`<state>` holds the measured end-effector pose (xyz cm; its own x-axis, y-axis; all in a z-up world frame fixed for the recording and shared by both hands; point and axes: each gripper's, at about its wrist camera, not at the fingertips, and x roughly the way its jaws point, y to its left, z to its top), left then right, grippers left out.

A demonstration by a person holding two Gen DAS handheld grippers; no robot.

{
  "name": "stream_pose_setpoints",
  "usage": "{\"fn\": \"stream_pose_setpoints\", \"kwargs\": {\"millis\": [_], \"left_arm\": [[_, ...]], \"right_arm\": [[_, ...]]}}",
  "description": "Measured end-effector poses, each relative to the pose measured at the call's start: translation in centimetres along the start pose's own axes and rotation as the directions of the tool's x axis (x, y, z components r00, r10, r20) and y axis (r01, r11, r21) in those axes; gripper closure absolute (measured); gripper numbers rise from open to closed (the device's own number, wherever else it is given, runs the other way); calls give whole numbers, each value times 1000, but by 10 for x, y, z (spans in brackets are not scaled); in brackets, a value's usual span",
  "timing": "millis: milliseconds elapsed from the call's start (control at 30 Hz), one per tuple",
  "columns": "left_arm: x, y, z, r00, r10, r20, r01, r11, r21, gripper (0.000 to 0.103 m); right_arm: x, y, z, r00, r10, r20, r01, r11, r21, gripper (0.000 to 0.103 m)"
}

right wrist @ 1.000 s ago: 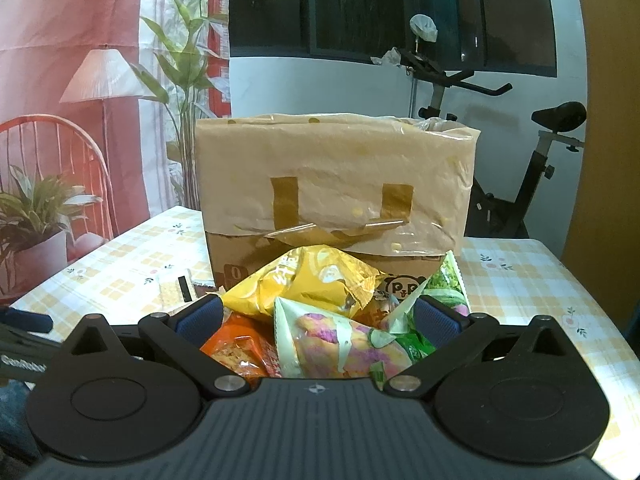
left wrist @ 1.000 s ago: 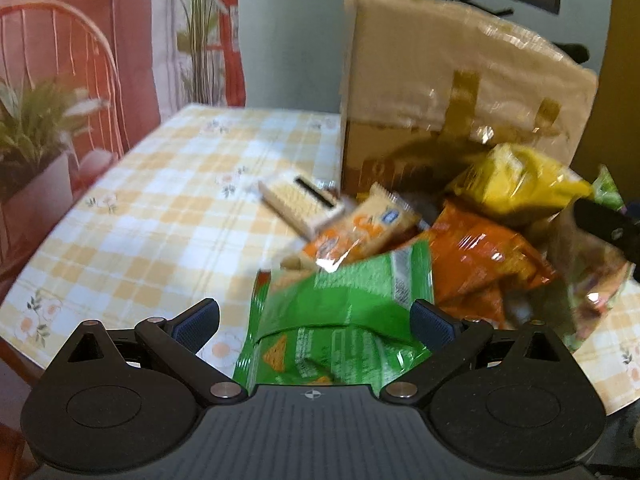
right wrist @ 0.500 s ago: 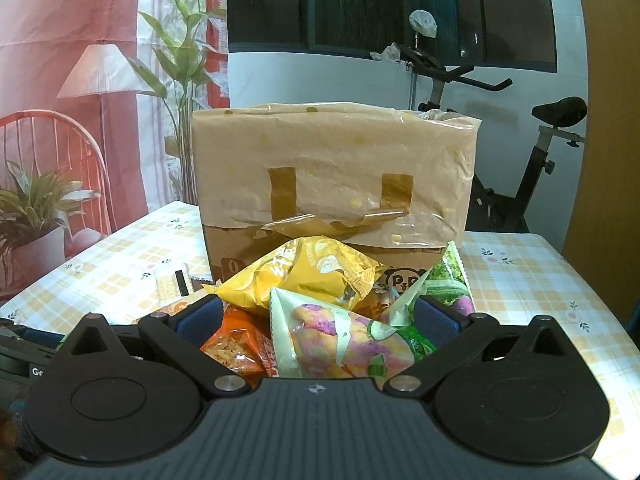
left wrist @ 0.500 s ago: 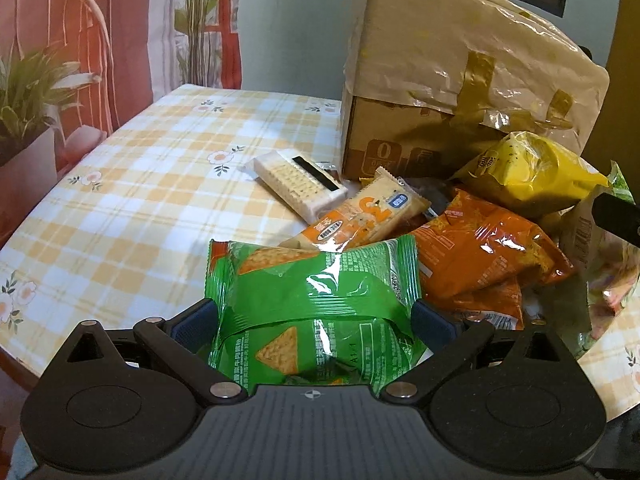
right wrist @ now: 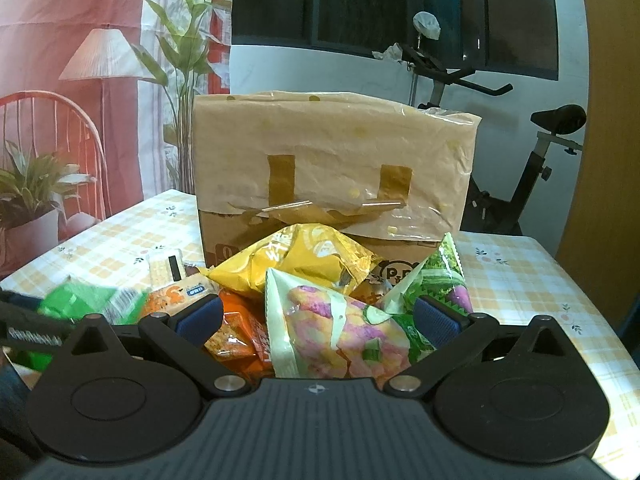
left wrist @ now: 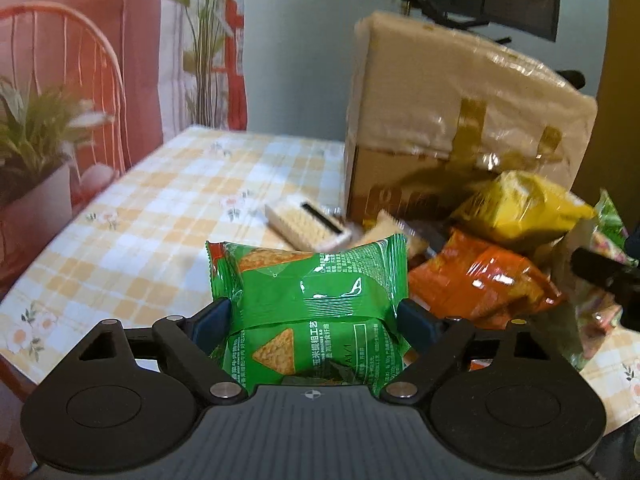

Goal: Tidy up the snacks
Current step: 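Grasp the green-and-pink cucumber chip bag with the right tool while the left tool holds the green bag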

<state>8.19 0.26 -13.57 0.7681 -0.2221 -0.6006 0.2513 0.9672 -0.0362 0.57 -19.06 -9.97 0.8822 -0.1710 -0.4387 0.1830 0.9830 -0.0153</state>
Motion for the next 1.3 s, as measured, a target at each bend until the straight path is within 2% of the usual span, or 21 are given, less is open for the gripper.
{"fn": "stream_pose_setpoints", "kwargs": {"millis": [200, 367, 533, 633, 733, 1000, 1300], "left_arm": [[-2, -2, 2, 1000, 8, 26, -8, 1000, -2, 12], [-4, -1, 2, 999, 16, 34, -15, 1000, -5, 12], [-7, 0, 3, 999, 5, 44, -4, 1000, -10, 12], [-8, 2, 2, 999, -9, 46, 10, 1000, -20, 11], [-9, 2, 3, 998, -3, 57, 4, 1000, -21, 11], [-9, 1, 4, 997, 1, 71, 0, 1000, -21, 11], [-8, 2, 3, 998, -1, 65, 3, 1000, -22, 11]], "right_arm": [[1, 3, -4, 998, -56, 12, 56, 997, -46, 0], [0, 3, -4, 998, -55, 22, 56, 997, -45, 0], [-1, 2, -5, 995, -92, 27, 93, 994, -52, 0], [-8, -6, -4, 993, -91, 70, 91, 996, 2, 0], [-12, -15, -1, 989, -123, 86, 119, 992, 51, 0], [-14, -41, -3, 977, -206, 57, 192, 965, 180, 0], [-6, -53, -12, 987, -162, 1, 156, 955, 253, 0]]}}
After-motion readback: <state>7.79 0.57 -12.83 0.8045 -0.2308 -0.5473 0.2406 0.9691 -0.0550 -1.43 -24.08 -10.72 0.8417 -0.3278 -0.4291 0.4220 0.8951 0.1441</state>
